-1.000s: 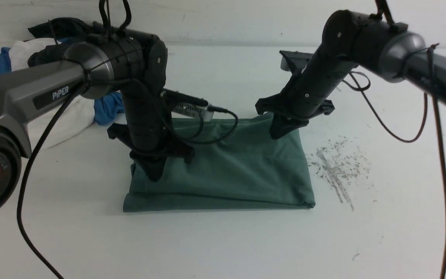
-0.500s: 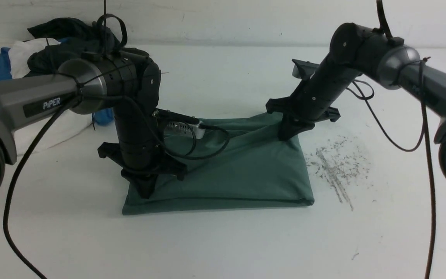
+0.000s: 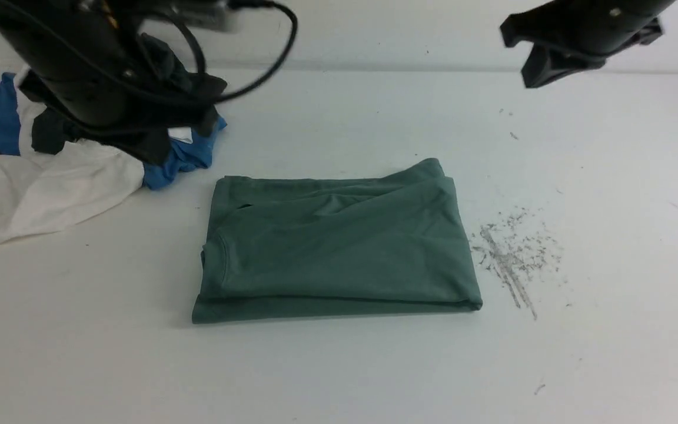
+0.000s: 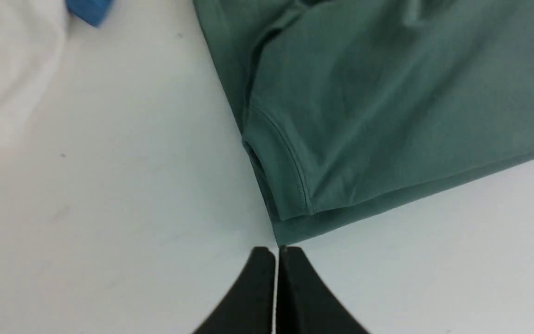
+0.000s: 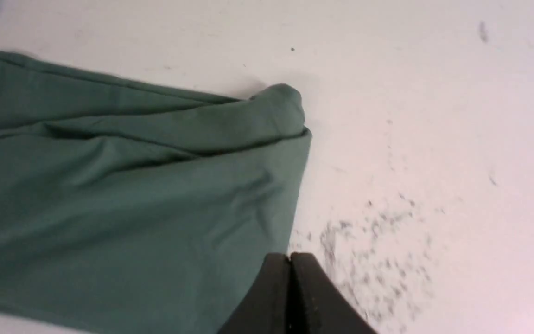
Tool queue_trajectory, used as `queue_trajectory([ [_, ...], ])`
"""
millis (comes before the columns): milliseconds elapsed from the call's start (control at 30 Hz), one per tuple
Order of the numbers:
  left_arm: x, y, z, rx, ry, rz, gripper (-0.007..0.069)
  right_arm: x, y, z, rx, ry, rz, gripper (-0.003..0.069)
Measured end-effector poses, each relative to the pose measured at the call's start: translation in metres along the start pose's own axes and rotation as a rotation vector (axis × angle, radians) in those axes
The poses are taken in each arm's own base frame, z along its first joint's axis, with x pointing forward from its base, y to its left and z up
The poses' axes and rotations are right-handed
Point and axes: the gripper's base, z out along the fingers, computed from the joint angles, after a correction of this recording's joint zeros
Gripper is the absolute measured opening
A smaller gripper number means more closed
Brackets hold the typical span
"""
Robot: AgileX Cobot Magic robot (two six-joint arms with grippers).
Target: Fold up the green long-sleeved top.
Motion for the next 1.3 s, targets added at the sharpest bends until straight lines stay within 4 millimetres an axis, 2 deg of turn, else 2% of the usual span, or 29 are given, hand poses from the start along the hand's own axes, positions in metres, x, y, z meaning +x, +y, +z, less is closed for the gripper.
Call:
queue_trajectory([
  [33,0.001,0.000,-0.004,0.000,-0.009,0.000,-0.0004,0.000,0.000,0.000,0.002,0.000,0.001,-0.0015],
  [67,0.012,0.001,-0.032,0.008,-0.072,-0.004,-0.0004,0.022,0.002,-0.039,0.012,-0.036,0.009,-0.0015],
  [133,0.035,0.002,-0.063,0.010,-0.136,-0.006,-0.0004,0.052,0.005,-0.081,0.018,-0.137,0.024,-0.0015],
  [200,0.055,0.003,-0.079,0.011,-0.168,-0.009,-0.0004,0.073,0.007,-0.107,0.017,-0.259,0.034,-0.0015],
  [233,0.061,0.003,-0.082,0.012,-0.175,-0.011,-0.0004,0.080,0.007,-0.112,0.016,-0.275,0.035,-0.0015],
  [267,0.083,0.004,-0.092,0.014,-0.201,-0.023,-0.0004,0.105,0.009,-0.131,0.007,-0.395,0.046,-0.0015],
  [300,0.097,0.004,-0.096,0.016,-0.222,-0.031,-0.0004,0.120,0.009,-0.140,0.000,-0.470,0.052,-0.0015],
  [333,0.100,0.004,-0.096,0.016,-0.227,-0.034,-0.0004,0.119,0.009,-0.140,-0.001,-0.485,0.053,-0.0015],
  [367,0.120,0.005,-0.100,0.020,-0.264,-0.044,-0.0004,0.144,0.009,-0.151,-0.004,-0.605,0.055,-0.0015],
  [433,0.145,0.006,-0.104,0.027,-0.341,-0.063,-0.0004,0.175,0.008,-0.155,-0.003,-0.721,0.055,-0.0015],
  [467,0.151,0.006,-0.100,0.029,-0.344,-0.069,-0.0004,0.184,0.008,-0.160,-0.004,-0.764,0.052,-0.0015],
  [533,0.182,0.007,-0.096,0.042,-0.441,-0.101,-0.0004,0.224,0.006,-0.167,-0.004,-0.959,0.047,-0.0015],
  [600,0.200,0.008,-0.091,0.053,-0.498,-0.122,-0.0004,0.250,0.005,-0.168,-0.006,-1.069,0.043,-0.0015],
  [667,0.217,0.008,-0.081,0.064,-0.542,-0.147,-0.0004,0.276,0.003,-0.170,-0.008,-1.200,0.036,-0.0015],
  [700,0.222,0.008,-0.077,0.066,-0.549,-0.153,-0.0004,0.289,0.003,-0.170,-0.007,-1.263,0.029,-0.0015],
  [733,0.223,0.008,-0.076,0.067,-0.551,-0.155,-0.0004,0.291,0.003,-0.171,-0.008,-1.277,0.029,-0.0015],
  [800,0.233,0.009,-0.062,0.069,-0.550,-0.160,-0.0004,0.318,0.002,-0.172,0.000,-1.422,0.002,-0.0015],
  [833,0.236,0.009,-0.054,0.067,-0.537,-0.161,-0.0004,0.326,0.001,-0.172,0.008,-1.483,-0.015,-0.0015],
  [1000,0.240,0.009,-0.037,0.065,-0.516,-0.163,-0.0004,0.331,0.001,-0.167,0.029,-1.520,-0.047,-0.0015],
  [1300,0.239,0.009,-0.036,0.064,-0.529,-0.158,-0.0004,0.332,0.001,-0.167,0.029,-1.523,-0.048,-0.0015],
])
